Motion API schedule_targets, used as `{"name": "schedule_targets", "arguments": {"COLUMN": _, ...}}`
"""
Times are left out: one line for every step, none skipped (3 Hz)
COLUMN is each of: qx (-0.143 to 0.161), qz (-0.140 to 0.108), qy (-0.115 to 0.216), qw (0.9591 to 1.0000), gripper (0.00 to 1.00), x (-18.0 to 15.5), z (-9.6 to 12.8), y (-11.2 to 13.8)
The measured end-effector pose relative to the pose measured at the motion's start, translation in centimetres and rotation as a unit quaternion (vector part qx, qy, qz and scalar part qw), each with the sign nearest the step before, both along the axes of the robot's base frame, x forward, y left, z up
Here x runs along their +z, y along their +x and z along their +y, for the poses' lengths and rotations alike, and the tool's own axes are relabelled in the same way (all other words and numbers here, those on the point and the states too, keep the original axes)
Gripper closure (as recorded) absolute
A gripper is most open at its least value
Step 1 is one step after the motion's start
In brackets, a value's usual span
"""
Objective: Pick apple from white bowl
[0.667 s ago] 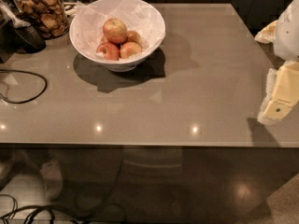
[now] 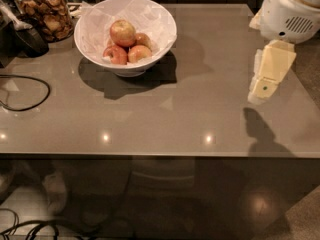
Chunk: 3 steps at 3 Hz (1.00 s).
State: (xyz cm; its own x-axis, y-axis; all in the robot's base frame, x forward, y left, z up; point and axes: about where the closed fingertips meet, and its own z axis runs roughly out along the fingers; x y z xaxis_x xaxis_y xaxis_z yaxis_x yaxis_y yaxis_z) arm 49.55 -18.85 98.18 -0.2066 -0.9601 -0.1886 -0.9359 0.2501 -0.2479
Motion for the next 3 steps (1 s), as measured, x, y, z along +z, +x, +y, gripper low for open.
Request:
{"name": "schedule_targets", "arguments": {"qx": 0.000, "qz": 0.000, "qy": 0.000, "qw": 1.0000, "gripper": 0.00, "x": 0.0, "z": 0.0, "y": 0.0}}
{"name": "schedule_targets", "arguments": {"qx": -0.004, "qz": 0.000, "qy": 0.013, "qw": 0.9999, "gripper": 0.00, "x": -0.2, "z": 2.2, "y": 2.2}}
{"name": "schedule_targets", "arguments": {"qx": 0.042, "qz": -0.018, "qy": 0.021, "qw": 0.9987, "gripper": 0.00, "x": 0.8, "z": 6.8, "y": 7.3}}
